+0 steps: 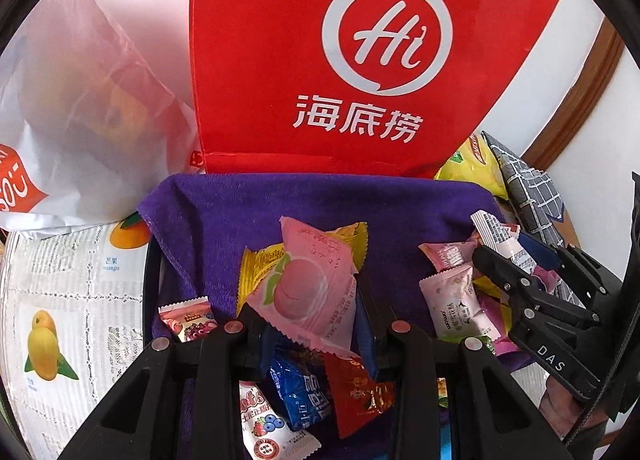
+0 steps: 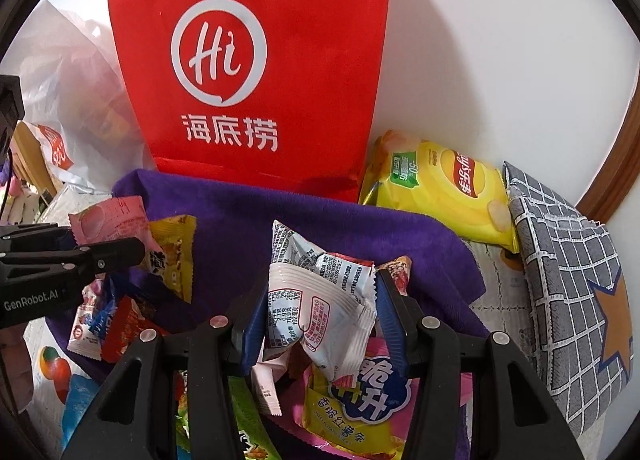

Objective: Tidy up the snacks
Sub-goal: 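Open the left tool to drop the pink pack while the right tool releases the white bag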

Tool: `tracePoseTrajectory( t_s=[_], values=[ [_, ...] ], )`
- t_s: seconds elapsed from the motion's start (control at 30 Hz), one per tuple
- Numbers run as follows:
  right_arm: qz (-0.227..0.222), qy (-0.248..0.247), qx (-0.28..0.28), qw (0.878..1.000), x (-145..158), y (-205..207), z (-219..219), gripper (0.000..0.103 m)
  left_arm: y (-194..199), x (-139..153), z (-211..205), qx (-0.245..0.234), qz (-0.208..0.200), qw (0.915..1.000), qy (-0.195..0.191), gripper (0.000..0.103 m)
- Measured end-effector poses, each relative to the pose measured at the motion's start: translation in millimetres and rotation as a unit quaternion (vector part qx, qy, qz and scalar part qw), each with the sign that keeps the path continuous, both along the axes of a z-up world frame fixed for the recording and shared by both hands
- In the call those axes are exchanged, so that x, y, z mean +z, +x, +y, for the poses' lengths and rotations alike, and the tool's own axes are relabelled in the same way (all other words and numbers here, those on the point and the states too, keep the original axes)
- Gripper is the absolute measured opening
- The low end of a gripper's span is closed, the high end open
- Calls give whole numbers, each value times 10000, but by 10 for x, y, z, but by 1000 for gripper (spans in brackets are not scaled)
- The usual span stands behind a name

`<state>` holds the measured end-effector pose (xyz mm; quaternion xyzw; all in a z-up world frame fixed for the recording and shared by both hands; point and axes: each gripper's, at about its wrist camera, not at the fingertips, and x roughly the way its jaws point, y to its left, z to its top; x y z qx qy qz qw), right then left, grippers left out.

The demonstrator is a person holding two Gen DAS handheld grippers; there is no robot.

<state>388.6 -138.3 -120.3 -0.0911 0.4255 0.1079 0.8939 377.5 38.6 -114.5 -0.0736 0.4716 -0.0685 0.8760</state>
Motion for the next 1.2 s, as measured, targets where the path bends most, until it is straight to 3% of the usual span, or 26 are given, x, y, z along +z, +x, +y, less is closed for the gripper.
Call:
tracePoseTrajectory(
  t_s=[0.8, 1.2],
  values=[
    [99, -274, 36, 9996, -131, 23, 63, 53, 17, -28, -24, -18, -52, 10000, 59, 34],
    [161, -313, 46, 9994, -136, 13, 89, 56, -36, -5, 38, 16, -21, 10000, -55, 51]
  ],
)
